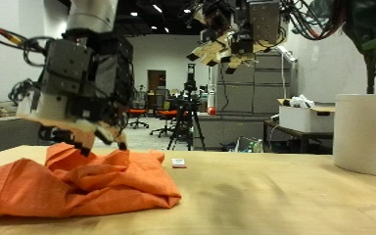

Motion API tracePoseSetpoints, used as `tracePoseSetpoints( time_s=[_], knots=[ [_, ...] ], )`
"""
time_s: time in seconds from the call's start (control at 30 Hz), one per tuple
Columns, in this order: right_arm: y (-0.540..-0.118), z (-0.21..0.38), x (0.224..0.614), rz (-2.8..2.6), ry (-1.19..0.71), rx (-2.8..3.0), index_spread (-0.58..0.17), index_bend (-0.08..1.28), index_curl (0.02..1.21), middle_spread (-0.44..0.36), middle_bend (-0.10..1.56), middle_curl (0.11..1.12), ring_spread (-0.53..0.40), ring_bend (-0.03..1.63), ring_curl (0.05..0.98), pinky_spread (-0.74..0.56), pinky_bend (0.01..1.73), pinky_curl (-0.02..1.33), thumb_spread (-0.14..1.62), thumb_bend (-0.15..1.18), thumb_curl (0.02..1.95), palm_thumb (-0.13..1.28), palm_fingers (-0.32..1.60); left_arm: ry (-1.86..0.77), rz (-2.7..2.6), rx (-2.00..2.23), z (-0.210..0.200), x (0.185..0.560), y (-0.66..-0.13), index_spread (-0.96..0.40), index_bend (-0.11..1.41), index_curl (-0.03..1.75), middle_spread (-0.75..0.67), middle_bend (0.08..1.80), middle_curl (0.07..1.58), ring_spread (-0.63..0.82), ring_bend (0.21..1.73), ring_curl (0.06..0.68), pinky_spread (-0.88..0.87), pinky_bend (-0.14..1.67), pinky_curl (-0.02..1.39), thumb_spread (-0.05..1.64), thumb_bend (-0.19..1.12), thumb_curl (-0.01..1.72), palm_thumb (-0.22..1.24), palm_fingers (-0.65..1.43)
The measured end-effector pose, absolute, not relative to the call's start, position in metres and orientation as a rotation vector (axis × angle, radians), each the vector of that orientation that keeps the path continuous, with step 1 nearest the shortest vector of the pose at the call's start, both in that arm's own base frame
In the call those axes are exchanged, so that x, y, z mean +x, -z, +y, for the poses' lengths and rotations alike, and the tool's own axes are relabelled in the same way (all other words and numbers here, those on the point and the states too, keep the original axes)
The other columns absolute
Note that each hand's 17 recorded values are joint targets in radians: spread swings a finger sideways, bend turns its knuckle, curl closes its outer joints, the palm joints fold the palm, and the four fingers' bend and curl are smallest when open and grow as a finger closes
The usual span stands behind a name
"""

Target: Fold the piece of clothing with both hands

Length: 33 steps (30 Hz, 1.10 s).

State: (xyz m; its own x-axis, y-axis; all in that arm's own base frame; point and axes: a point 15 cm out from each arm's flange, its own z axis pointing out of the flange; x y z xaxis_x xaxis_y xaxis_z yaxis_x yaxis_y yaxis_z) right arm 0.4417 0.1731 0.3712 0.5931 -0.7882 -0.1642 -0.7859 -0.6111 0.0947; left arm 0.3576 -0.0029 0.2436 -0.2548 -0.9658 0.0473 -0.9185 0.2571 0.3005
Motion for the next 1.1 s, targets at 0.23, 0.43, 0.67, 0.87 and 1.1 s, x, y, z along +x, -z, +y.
tracePoseSetpoints(
  time_s=[0.23,0.43,0.67,0.87,1.1],
  knots=[
    [-0.410,0.149,0.404,-1.404,0.323,2.759,-0.246,0.18,0.34,0.127,0.17,0.28,0.219,0.22,0.225,0.34,0.26,0.31,1.38,-0.02,0.61,0.87,0.09,0.302,-2.267,1.831,0.004,0.325,-0.310,0.11,0.15,0.27,0.33,0.18,0.27,0.53,0.39,0.226,0.51,0.24,0.33,1.14,-0.02,0.29,0.27,-0.05],
    [-0.408,0.131,0.364,-1.458,0.354,2.701,-0.253,0.19,0.34,0.131,0.18,0.28,0.222,0.20,0.227,0.34,0.25,0.31,1.39,-0.01,0.59,0.85,0.06,0.284,-2.252,1.874,0.002,0.293,-0.331,0.11,0.15,0.27,0.34,0.18,0.27,0.54,0.40,0.227,0.51,0.24,0.33,1.14,-0.02,0.29,0.26,-0.05],
    [-0.378,0.118,0.324,-1.490,0.360,2.677,-0.253,0.18,0.34,0.127,0.18,0.27,0.221,0.20,0.232,0.33,0.24,0.32,1.40,-0.01,0.56,0.81,0.06,0.232,-2.226,1.895,-0.002,0.263,-0.320,0.10,0.16,0.27,0.34,0.18,0.27,0.53,0.39,0.227,0.51,0.24,0.33,1.14,-0.02,0.29,0.27,-0.03],
    [-0.349,0.117,0.327,-1.537,0.320,2.687,-0.262,0.18,0.34,0.125,0.18,0.27,0.223,0.20,0.237,0.33,0.24,0.32,1.39,-0.01,0.54,0.78,0.06,0.176,-2.180,1.961,0.005,0.260,-0.307,0.11,0.16,0.27,0.32,0.18,0.27,0.53,0.40,0.231,0.50,0.24,0.33,1.13,-0.02,0.30,0.29,-0.03],
    [-0.334,0.109,0.319,-1.551,0.357,2.649,-0.275,0.18,0.34,0.125,0.18,0.27,0.234,0.19,0.235,0.33,0.24,0.33,1.38,-0.01,0.50,0.74,0.05,0.134,-2.149,2.016,0.014,0.253,-0.302,0.10,0.16,0.28,0.31,0.19,0.28,0.52,0.41,0.233,0.49,0.24,0.33,1.12,-0.02,0.30,0.31,-0.01]
  ],
)
